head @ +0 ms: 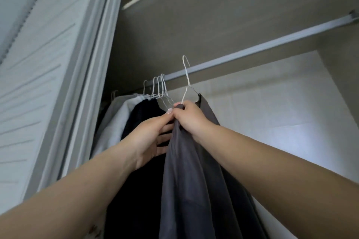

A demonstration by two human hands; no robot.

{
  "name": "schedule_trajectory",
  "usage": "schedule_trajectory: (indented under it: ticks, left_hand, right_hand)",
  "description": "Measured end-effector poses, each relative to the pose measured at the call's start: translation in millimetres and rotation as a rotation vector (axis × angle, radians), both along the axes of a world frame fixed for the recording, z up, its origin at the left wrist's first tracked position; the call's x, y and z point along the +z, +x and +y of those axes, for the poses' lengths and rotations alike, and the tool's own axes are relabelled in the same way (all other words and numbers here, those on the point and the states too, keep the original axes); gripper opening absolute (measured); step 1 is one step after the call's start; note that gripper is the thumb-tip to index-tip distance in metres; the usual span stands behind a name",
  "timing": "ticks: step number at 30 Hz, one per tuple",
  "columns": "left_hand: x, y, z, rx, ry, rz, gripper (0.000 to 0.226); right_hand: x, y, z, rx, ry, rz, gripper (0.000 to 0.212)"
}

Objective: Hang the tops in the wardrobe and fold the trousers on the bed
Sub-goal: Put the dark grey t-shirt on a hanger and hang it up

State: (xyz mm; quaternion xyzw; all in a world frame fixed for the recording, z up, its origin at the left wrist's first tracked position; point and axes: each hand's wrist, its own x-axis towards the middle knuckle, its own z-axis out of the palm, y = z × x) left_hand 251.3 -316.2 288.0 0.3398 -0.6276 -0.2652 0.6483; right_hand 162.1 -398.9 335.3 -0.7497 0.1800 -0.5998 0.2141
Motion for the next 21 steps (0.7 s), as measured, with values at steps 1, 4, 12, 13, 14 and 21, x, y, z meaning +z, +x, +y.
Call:
schedule_trajectory:
  ticks: [1, 4, 12, 13, 14, 21]
  left_hand:
    - [5, 4, 3, 0.02, -0.019, 0.005, 0.027]
    - [18, 17, 8, 0.055, -0.066, 0.025, 0.025]
    - [25, 30, 2, 0.077, -0.078, 0.005, 0.029]
    - [27, 29, 2, 0.091, -0.078, 0.013, 0.032]
    - [29, 30, 2, 0.105, -0.079, 0.031, 0.033]
    - [30, 33, 0, 0.144, -0.084, 0.17, 0.044]
  right_hand:
    - [10, 9, 0, -0.019, -0.021, 0.009, 0.027]
    - [37, 29, -1, -0.036, -0.048, 0.026, 0.03]
    - [73, 71, -31, -0.083, -0.097, 0.042, 0.008]
    - [75, 75, -34, -0.088, -0.088, 0.033, 0.012]
    - [77, 81, -39, -0.093, -0.072, 0.018, 0.018]
    - [85, 108, -50, -0.123, -0.071, 0.129, 0.032]
